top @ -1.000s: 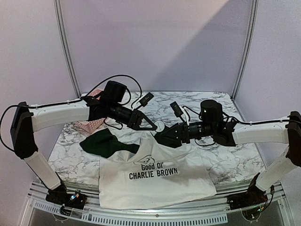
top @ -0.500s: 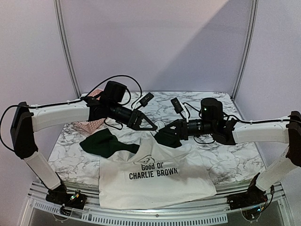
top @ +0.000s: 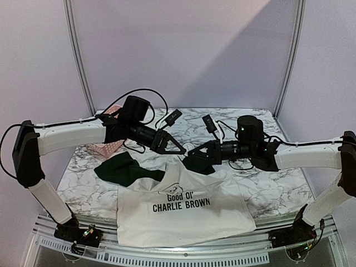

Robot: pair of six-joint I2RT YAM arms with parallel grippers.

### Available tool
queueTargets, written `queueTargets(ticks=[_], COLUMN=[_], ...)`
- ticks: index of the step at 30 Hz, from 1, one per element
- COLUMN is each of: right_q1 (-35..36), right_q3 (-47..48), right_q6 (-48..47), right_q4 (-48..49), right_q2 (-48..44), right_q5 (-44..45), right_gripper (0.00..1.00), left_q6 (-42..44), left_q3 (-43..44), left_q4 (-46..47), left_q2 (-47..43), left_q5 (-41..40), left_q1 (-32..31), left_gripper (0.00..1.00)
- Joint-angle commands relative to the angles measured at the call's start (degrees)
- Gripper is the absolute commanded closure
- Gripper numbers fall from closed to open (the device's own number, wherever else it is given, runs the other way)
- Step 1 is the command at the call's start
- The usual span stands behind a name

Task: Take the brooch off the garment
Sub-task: Close the brooch securely.

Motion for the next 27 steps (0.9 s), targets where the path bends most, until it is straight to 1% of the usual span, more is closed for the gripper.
queueTargets(ticks=[1, 17, 27], right_q1=[0.3, 0.2, 0.3], right_q3=[1.7, 1.3, 2.1], right_q6=[1.6, 4.9, 5.8], right_q4=[0.7, 2.2, 0.0], right_q2=[1.6, 2.8, 3.4], right_q5=[2.9, 6.2, 9.1], right_gripper=[0.83, 0.88, 0.92], left_q6=[1.8, 3.6, 4.1], left_q3=[0.1, 0.7, 0.8], left_q4=[-1.2, -3.0, -3.4], left_q2=[-1.4, -1.4, -1.7], left_q5=[0.5, 0.7, 0.6], left_q1=[-0.9, -1.7, -2.0], left_gripper=[1.00, 1.00, 1.00])
